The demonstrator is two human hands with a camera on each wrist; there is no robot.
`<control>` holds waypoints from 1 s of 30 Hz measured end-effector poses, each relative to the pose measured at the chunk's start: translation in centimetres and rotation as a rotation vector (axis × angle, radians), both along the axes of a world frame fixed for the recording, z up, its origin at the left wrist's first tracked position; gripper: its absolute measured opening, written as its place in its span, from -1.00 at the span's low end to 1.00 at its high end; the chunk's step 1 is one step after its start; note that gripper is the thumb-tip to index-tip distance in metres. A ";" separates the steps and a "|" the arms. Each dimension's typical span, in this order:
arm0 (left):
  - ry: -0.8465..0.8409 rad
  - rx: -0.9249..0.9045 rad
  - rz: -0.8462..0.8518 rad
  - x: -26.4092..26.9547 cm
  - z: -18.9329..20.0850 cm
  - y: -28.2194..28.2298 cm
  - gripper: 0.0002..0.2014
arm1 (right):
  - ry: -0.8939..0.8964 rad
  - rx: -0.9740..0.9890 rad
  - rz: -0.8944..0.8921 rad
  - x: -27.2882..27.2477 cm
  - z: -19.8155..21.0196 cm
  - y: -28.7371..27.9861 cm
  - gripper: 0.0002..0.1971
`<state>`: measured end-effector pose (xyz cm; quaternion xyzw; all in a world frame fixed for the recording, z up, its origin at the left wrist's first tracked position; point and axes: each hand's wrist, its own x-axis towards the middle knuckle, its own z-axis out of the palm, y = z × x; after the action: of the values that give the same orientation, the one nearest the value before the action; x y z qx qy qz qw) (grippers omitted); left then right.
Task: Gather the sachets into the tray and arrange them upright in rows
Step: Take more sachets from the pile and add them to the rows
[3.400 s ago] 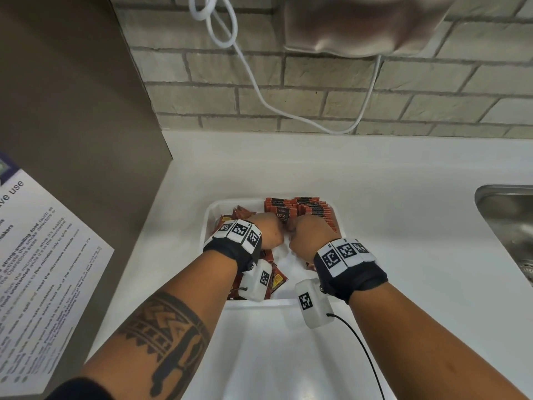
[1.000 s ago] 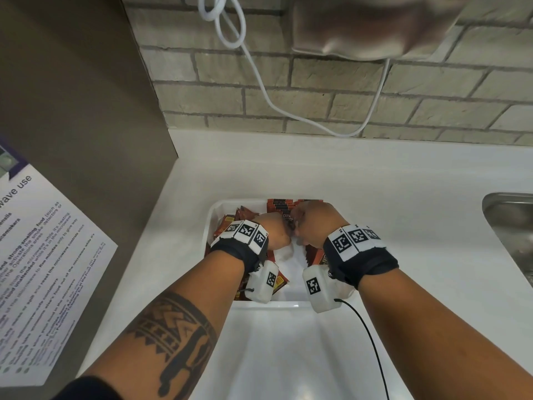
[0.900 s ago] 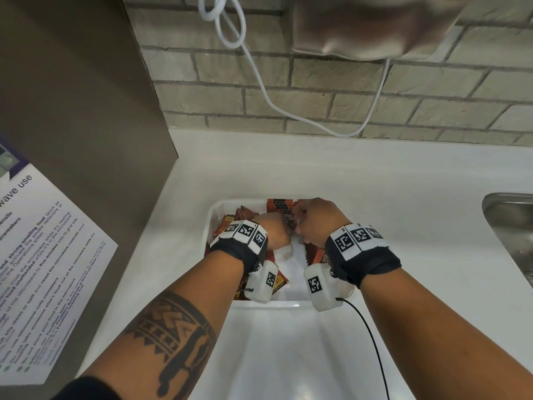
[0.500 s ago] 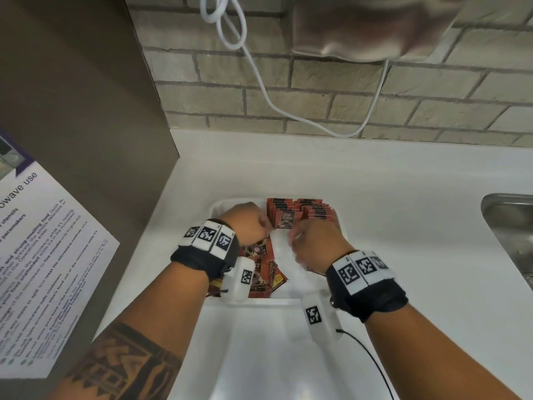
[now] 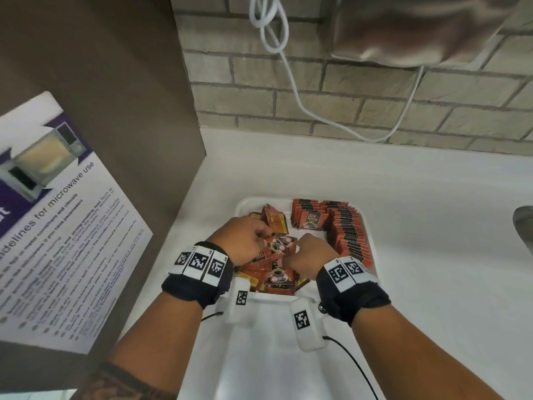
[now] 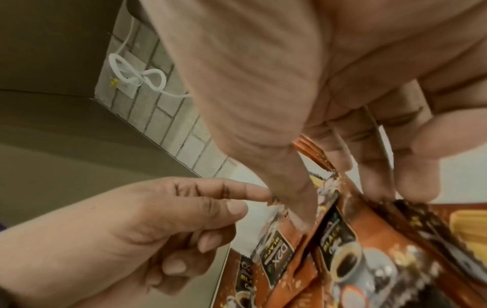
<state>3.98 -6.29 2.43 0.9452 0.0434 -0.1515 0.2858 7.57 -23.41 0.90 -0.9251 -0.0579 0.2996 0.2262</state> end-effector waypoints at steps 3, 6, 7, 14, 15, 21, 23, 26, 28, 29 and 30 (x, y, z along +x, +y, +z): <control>-0.010 -0.002 -0.012 0.0 -0.1 -0.2 -0.68 | 0.038 -0.008 -0.068 -0.4 0.1 0.4 -0.18; -0.019 -0.019 -0.045 0.3 -0.2 -0.7 -0.66 | 0.069 -0.008 -0.103 -0.7 -0.1 0.8 -0.13; -0.020 -0.025 -0.056 0.4 -0.3 -0.9 -0.65 | 0.072 -0.019 -0.100 -0.9 -0.2 0.9 -0.14; 0.027 -0.048 -0.163 1.1 -0.6 -2.3 -0.63 | 0.023 0.030 -0.128 -2.0 0.1 1.0 -0.28; 0.034 -0.051 -0.181 1.0 -0.6 -2.3 -0.61 | 0.030 0.052 -0.135 -2.0 0.3 0.8 -0.34; 0.038 -0.049 -0.206 1.2 -1.2 -1.9 -0.57 | 0.053 0.141 -0.177 -2.2 1.3 -0.4 -0.72; 0.033 -0.054 -0.186 1.3 -1.7 -1.7 -0.59 | 0.058 0.151 -0.191 -2.1 1.2 -0.9 -0.71; 0.048 -0.038 -0.152 1.5 -2.3 -1.4 -0.59 | 0.055 0.177 -0.210 -1.9 1.1 -1.8 -0.68; 0.052 -0.023 -0.143 1.5 -2.7 -1.3 -0.59 | 0.039 0.202 -0.216 -1.6 0.8 -2.5 -0.70; 0.050 -0.021 -0.136 1.5 -2.9 -1.4 -0.60 | 0.026 0.216 -0.215 -1.5 0.8 -2.7 -0.71; 0.042 -0.019 -0.128 1.5 -3.0 -1.4 -0.62 | 0.021 0.239 -0.217 -1.3 0.7 -3.0 -0.71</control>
<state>5.51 -7.71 -0.60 0.9399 -0.0123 -0.1898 0.2835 6.23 -26.46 1.61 -0.8892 0.0094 0.2742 0.3661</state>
